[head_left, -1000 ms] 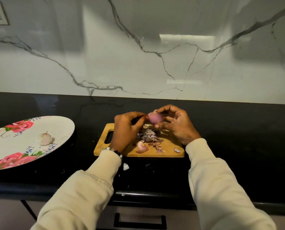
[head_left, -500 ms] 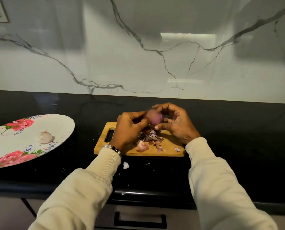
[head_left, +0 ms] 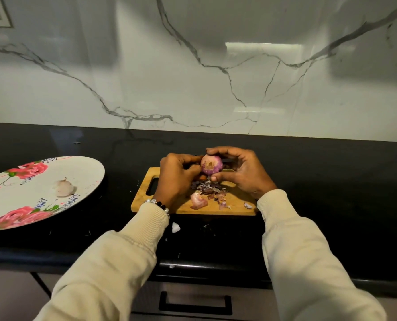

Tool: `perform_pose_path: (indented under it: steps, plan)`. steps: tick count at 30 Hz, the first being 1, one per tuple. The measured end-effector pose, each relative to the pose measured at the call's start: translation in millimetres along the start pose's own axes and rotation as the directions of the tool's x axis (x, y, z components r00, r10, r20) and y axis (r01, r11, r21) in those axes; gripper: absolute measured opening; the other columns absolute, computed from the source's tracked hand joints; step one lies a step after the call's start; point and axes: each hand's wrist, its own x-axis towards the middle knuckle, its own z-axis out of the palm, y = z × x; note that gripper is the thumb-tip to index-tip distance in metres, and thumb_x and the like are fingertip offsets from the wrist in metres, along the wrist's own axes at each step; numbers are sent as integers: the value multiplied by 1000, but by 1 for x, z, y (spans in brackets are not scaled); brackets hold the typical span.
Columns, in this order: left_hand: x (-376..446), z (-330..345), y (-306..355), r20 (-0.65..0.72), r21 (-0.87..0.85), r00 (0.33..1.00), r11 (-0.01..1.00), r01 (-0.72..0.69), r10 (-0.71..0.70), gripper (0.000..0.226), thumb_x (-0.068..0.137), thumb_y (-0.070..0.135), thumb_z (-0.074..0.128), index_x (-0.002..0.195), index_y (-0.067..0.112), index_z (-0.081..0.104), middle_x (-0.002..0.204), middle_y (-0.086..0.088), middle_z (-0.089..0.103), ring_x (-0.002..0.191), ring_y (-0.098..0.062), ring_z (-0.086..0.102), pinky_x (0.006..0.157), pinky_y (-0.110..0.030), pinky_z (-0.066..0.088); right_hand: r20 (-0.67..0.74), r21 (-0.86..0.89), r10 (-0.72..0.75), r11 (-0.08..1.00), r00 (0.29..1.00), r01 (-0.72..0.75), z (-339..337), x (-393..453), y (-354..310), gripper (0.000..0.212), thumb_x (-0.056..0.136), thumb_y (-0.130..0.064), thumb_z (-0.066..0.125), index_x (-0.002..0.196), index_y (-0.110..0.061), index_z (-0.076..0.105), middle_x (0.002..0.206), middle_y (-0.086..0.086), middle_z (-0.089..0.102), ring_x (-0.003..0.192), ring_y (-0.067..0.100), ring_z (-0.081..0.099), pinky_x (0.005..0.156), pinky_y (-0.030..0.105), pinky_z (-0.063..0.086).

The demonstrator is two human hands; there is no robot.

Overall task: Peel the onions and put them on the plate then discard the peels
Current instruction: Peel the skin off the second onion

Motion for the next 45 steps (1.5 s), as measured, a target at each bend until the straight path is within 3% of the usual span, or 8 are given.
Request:
perform_pose_path:
  steps: [5, 10, 14, 17, 25, 29, 38, 45]
  plan:
    - [2, 1, 0, -25, -31, 999, 999, 27, -28, 22, 92, -4, 56, 104, 3, 74, 88, -10, 75, 73, -23, 73, 73, -41, 61, -24, 37, 49, 998, 999, -48, 0, 1, 0, 55, 69, 6, 83, 116, -19, 70, 120, 0, 69, 114, 15, 65, 94, 35, 56]
    - [4, 0, 0, -110, -158, 993, 987, 33, -51, 18, 92, -3, 55, 93, 0, 73, 80, -17, 71, 63, -25, 65, 55, -28, 52, -57, 107, 73, 992, 996, -66, -1, -1, -2, 55, 69, 13, 79, 117, -13, 68, 118, 3, 69, 110, 14, 67, 83, 24, 56]
    - [2, -3, 2, -107, 294, 948, 920, -257, 299, 13, 88, 14, 66, 90, 11, 77, 82, -1, 73, 72, -10, 67, 68, -23, 54, -94, 132, 47, 991, 994, -35, -4, 1, -1, 58, 68, 17, 77, 117, -13, 66, 119, 3, 69, 115, 15, 64, 89, 28, 56]
    - [3, -3, 2, -31, 395, 909, 840, -371, 416, 15, 90, 21, 68, 99, 13, 77, 93, 0, 71, 81, -5, 64, 74, -17, 51, -96, 127, 32, 992, 995, -20, -5, 1, -1, 59, 68, 17, 77, 115, -17, 67, 120, 1, 69, 116, 14, 64, 90, 29, 56]
    - [-1, -1, 5, 93, 305, 960, 911, -278, 262, 31, 90, 15, 68, 121, 12, 68, 103, 0, 74, 88, 6, 65, 82, -11, 51, -14, 100, 20, 995, 1000, -18, -3, 0, -3, 59, 70, 19, 75, 112, -22, 69, 122, 3, 68, 117, 19, 63, 94, 36, 56]
    - [-1, -3, 4, 76, 305, 976, 927, -218, 205, 30, 87, 10, 69, 117, 9, 69, 98, -3, 75, 87, -3, 68, 84, -25, 56, 22, 72, 19, 997, 1000, -20, -2, 0, -3, 58, 69, 19, 75, 112, -19, 69, 121, 5, 69, 115, 19, 65, 93, 35, 56]
    - [1, -3, -4, 68, 360, 961, 892, -273, 267, 24, 87, 5, 66, 109, 8, 74, 89, -5, 75, 82, -10, 69, 78, -35, 57, 41, 54, 53, 997, 998, -55, 0, -1, -3, 60, 68, 18, 77, 112, -22, 69, 122, 3, 69, 116, 18, 65, 93, 35, 56]
    - [3, -3, 0, -91, 301, 946, 914, -272, 312, 19, 92, 11, 63, 107, 10, 75, 93, -1, 75, 80, -3, 69, 77, -21, 56, -49, 100, 69, 993, 996, -64, -2, 1, -4, 61, 68, 21, 75, 113, -19, 68, 119, 1, 70, 112, 15, 66, 85, 25, 56]
